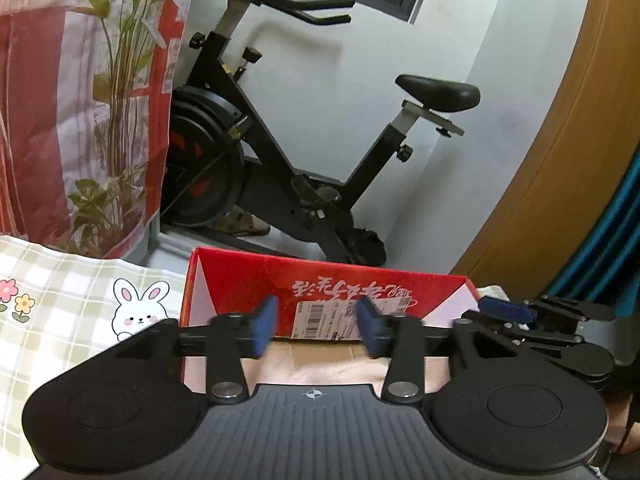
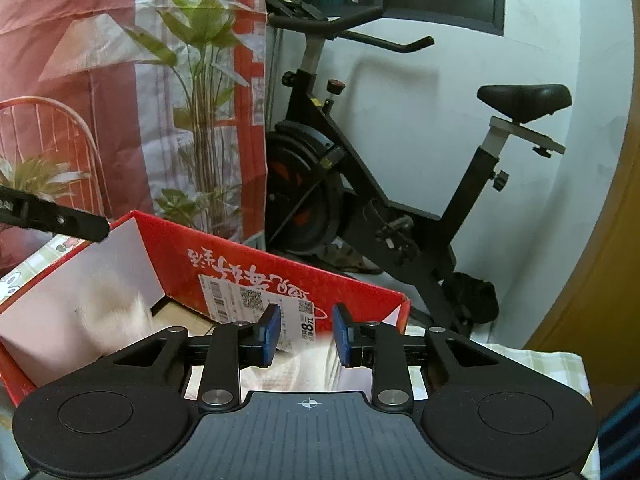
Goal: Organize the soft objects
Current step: 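Carry the cream knitted towel with the left tool and release it into the red box, then move the left tool to the blue-and-white packaged bag and grasp it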
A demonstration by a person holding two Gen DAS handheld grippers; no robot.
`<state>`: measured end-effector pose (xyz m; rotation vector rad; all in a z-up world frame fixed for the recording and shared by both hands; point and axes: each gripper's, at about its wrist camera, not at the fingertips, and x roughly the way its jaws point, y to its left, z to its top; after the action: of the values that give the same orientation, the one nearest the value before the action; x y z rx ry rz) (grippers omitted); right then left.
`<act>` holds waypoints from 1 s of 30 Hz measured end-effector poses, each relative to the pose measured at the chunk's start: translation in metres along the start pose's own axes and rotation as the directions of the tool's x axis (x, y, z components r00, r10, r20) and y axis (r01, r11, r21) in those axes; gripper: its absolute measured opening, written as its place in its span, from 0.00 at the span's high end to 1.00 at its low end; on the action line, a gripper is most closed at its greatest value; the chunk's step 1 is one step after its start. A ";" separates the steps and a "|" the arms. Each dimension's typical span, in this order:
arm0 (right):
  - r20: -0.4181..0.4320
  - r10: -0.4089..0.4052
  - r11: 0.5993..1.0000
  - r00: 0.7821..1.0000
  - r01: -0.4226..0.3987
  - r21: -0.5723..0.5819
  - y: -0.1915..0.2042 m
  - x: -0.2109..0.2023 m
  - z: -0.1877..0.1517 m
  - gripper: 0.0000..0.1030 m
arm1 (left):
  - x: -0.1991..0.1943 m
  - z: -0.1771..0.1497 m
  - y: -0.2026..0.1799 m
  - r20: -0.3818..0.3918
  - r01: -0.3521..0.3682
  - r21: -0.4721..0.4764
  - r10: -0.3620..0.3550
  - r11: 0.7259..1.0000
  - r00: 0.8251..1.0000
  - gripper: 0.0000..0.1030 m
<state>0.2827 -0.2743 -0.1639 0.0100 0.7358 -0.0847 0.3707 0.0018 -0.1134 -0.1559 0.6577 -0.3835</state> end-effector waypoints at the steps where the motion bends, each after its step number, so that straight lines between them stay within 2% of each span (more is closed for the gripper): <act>1: 0.000 0.004 1.000 1.000 -0.004 -0.001 -0.002 -0.001 0.001 0.74 | -0.003 0.000 0.000 0.002 0.006 0.000 -0.006 1.000 1.000 0.52; 7: 0.007 0.031 1.000 0.999 -0.031 -0.004 0.004 -0.020 -0.005 0.74 | -0.023 0.000 -0.011 0.020 0.012 0.040 -0.013 0.999 1.000 0.52; 14: 0.025 0.060 0.998 0.998 -0.060 -0.027 0.024 -0.060 -0.017 0.74 | -0.068 -0.013 -0.019 0.068 0.000 0.086 -0.006 0.996 0.998 0.50; 25: 0.034 0.120 0.990 0.992 -0.117 -0.074 0.058 -0.126 -0.060 0.74 | -0.154 -0.068 -0.005 0.126 -0.016 0.118 0.001 0.993 0.992 0.50; 30: 0.017 0.152 0.985 0.988 -0.150 -0.087 0.063 -0.146 -0.085 0.74 | -0.177 -0.096 0.003 0.124 -0.037 0.153 0.018 0.988 0.992 0.46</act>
<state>0.1228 -0.1974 -0.1302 -0.0166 0.7121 0.0916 0.1830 0.0723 -0.0894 -0.0222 0.5069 -0.3940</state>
